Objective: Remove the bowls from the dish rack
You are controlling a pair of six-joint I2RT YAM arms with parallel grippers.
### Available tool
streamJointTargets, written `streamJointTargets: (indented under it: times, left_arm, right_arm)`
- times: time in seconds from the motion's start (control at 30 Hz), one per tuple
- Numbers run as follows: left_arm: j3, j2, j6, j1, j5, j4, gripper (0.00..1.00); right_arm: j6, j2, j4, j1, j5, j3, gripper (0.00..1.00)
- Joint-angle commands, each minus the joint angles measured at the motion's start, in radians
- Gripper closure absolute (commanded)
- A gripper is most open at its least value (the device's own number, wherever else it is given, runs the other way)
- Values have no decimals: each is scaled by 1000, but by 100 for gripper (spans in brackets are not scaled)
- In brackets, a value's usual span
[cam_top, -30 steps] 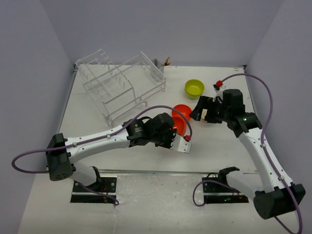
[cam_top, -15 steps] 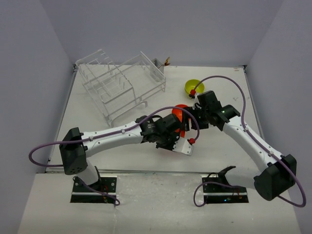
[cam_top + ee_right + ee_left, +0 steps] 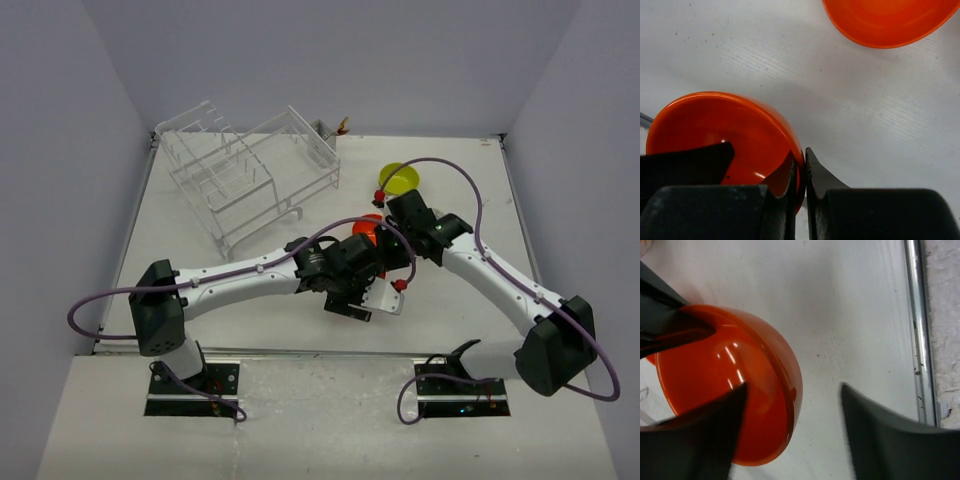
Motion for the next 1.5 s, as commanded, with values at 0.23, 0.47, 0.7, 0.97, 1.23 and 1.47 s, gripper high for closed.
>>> streamJointTargets:
  times: [0.23,0.47,0.7,0.97,1.23,1.47]
  left_arm:
    - [-35,-134,-369,60,-294,84,0]
    - [-94,-353,-798,140,-673,164,0]
    - [-256,-719,-1021,260,-777,317,0]
    - [-313,-869,-1057,261,-888,308,0]
    - [-364,-878,-1061,267,-936,334,0]
    - [-364,-850,-1098,436,-862,336,0]
  right_arm:
    - [144,1,269,-207,189,-3,100]
    - [174,114,370,-233,251,48,100]
    - [182,265,401,-235,226,75,100]
    - [190,286,438,-235,216,54,97]
    - [170,233,426,-235,194,49,57]
    - [159,-98,303,-273,269,26,17]
